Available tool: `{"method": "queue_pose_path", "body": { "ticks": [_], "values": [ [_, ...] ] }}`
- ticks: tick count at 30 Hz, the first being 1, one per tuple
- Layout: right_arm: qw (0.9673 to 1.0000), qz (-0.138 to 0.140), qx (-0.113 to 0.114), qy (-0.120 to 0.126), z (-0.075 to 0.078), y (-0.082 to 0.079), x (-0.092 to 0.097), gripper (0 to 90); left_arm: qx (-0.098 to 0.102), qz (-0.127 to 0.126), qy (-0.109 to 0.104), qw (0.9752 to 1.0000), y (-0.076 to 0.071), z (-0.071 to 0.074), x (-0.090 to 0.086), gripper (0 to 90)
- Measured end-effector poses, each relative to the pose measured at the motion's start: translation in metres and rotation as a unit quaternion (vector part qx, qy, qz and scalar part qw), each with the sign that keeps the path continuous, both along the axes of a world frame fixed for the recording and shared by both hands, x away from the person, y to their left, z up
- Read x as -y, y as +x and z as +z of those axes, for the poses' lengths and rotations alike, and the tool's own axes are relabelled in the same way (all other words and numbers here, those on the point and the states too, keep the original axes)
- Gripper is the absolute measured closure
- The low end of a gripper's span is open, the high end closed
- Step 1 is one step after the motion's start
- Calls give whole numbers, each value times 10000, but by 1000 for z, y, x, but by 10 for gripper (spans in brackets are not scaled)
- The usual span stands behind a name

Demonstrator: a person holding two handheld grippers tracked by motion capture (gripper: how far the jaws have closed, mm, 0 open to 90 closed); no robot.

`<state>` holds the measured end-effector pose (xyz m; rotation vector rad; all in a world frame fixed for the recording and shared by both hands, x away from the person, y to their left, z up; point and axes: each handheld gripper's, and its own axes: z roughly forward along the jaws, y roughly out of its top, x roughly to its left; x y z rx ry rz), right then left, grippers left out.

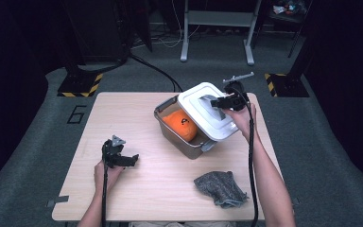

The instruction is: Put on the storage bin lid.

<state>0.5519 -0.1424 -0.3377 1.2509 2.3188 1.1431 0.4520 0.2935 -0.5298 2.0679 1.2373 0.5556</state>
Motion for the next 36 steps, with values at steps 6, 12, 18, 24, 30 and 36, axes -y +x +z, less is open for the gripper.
{"method": "queue_pose_path", "body": {
  "ticks": [6,12,18,24,30,36],
  "values": [
    [9999,137,-84,3,-7,2,-15,664,1,0,-1,10000,0,0,0,2],
    [9995,288,-126,-11,-10,3,-30,664,1,1,-1,10000,0,0,0,2],
    [9992,301,-253,-15,-16,4,-45,664,-12,6,-23,10000,0,0,0,4],
    [9989,398,-225,-78,-20,3,-59,664,-15,3,-20,10000,0,0,0,4],
    [9985,469,-253,-118,-24,4,-73,664,-31,-5,-12,10000,0,0,0,4],
    [9982,497,-301,-124,-27,4,-78,664,-29,-10,5,10000,0,0,0,4]
  ]
}}
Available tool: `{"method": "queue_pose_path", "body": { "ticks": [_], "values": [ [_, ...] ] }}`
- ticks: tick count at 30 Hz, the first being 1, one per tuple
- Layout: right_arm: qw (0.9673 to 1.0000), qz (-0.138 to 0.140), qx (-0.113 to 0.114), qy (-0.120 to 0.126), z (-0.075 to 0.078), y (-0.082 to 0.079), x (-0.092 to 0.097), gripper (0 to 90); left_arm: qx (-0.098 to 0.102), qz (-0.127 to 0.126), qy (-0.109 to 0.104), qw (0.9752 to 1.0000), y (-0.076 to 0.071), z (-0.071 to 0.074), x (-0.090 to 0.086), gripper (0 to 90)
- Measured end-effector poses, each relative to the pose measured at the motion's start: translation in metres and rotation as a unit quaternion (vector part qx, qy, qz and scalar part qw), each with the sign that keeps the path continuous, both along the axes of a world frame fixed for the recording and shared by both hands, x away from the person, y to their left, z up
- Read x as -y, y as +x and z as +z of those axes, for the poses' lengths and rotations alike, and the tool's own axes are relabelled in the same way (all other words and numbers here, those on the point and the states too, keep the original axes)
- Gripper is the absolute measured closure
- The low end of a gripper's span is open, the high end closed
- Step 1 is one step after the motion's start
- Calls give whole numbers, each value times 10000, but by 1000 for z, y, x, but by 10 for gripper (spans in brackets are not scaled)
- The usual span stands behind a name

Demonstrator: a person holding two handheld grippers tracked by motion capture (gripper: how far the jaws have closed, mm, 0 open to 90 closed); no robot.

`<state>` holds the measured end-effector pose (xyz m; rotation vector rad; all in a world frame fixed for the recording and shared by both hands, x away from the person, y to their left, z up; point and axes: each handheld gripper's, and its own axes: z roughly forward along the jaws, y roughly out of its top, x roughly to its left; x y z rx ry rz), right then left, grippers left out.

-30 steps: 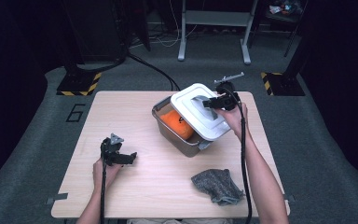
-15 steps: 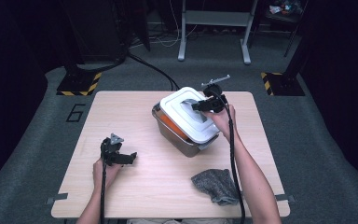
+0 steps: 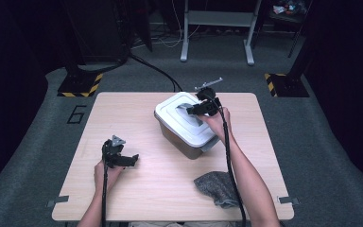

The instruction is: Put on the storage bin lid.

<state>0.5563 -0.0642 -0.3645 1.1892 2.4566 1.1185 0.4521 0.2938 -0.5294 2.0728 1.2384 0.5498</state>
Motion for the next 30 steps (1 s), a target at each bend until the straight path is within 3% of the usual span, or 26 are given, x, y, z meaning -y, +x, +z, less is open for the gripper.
{"method": "queue_pose_path", "body": {
  "ticks": [20,24,25,26,30],
  "values": [
    [9999,40,108,-27,-6,-5,-8,650,1,-1,-3,10000,0,0,0,5],
    [9999,32,107,34,-7,-4,-5,508,0,-3,-1,10000,0,0,0,5],
    [9999,32,107,34,-7,-4,-5,508,0,-3,-1,10000,0,0,0,5],
    [9997,16,250,30,-6,-4,-4,417,0,-5,0,10000,0,0,0,5],
    [9993,59,363,100,-1,-9,2,274,5,-2,-8,10000,0,0,0,5]
  ]
}}
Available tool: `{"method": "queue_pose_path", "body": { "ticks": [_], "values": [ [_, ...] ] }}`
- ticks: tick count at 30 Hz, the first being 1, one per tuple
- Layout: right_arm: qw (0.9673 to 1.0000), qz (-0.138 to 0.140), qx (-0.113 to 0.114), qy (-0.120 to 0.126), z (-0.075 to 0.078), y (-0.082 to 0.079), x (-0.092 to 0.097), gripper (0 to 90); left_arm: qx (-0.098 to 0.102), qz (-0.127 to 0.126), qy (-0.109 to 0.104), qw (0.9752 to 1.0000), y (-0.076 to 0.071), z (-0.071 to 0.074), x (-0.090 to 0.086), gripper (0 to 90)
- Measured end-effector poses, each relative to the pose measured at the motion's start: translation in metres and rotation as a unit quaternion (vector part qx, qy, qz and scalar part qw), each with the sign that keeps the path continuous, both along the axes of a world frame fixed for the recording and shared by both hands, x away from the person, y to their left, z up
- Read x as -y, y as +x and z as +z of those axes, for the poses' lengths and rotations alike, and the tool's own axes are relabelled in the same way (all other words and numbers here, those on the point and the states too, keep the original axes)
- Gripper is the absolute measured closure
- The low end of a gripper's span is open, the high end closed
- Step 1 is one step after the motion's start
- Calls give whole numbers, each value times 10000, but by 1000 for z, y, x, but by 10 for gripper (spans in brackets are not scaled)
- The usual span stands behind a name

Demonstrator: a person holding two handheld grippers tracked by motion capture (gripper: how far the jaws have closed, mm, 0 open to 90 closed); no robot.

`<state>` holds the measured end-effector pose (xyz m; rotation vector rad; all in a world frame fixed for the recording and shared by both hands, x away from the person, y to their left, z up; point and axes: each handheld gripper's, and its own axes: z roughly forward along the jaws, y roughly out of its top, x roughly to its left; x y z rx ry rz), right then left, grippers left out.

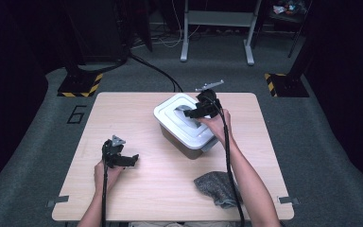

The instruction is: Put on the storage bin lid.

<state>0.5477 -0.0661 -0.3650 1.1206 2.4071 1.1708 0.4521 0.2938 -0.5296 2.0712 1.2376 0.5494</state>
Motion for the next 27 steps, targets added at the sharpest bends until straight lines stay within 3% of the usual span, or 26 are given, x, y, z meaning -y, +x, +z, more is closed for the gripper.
{"method": "queue_pose_path", "body": {
  "ticks": [6,13,27],
  "values": [
    [9996,-151,203,119,12,-7,16,158,-3,-4,5,10000,0,0,0,6],
    [9982,-349,468,102,20,-16,44,130,-5,-3,4,10000,0,0,0,6],
    [9950,-845,540,5,3,-34,109,44,-6,-3,5,10000,0,0,0,5]
  ]
}}
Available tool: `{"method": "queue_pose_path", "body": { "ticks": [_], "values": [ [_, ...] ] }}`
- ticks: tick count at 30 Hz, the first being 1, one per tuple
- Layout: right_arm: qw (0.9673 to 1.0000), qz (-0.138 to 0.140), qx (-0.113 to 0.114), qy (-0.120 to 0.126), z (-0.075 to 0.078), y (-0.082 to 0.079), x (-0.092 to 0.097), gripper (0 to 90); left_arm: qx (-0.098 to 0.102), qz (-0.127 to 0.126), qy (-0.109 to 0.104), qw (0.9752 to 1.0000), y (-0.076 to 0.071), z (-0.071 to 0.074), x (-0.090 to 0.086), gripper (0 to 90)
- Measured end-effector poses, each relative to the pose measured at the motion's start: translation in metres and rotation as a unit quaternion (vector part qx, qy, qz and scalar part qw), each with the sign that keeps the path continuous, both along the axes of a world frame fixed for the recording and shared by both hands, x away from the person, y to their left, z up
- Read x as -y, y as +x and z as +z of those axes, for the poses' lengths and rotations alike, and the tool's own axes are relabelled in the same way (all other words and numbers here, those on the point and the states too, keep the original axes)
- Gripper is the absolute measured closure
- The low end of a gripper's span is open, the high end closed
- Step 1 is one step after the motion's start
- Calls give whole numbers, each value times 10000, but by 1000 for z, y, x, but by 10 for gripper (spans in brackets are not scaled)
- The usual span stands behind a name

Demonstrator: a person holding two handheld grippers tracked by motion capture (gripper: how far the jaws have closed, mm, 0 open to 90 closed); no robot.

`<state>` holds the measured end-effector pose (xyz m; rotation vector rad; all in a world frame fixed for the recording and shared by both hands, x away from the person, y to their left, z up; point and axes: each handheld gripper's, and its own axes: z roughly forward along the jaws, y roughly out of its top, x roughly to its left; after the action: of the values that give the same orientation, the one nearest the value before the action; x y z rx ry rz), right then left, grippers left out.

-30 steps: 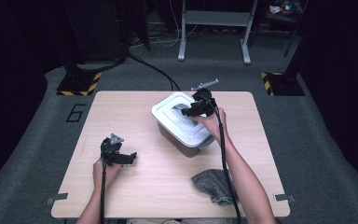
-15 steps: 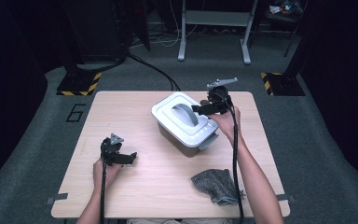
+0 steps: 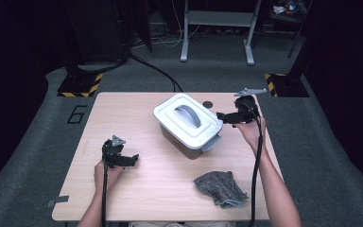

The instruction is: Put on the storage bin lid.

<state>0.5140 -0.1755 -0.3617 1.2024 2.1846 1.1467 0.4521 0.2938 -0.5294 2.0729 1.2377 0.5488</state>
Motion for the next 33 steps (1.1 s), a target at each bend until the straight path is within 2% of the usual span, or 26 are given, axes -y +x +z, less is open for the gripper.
{"method": "queue_pose_path", "body": {
  "ticks": [7,16,22,27,28,29,33],
  "values": [
    [9995,-299,-12,74,-20,-14,34,29,1,0,0,10000,0,0,0,5],
    [9976,-594,-270,237,-67,-26,68,29,30,9,-12,10000,0,0,0,5],
    [9961,-743,-452,160,-105,-35,76,33,16,11,-19,10000,0,0,0,5],
    [9955,-744,-583,-72,-134,-42,76,28,-7,2,-5,10000,0,0,0,5],
    [9955,-744,-583,-72,-134,-42,76,28,-7,2,-5,10000,0,0,0,5],
    [9952,-761,-593,-146,-143,-44,75,28,-7,4,-7,10000,0,0,0,5],
    [9950,-726,-643,-217,-155,-44,73,16,-7,4,-6,10000,0,0,0,5]
  ]
}}
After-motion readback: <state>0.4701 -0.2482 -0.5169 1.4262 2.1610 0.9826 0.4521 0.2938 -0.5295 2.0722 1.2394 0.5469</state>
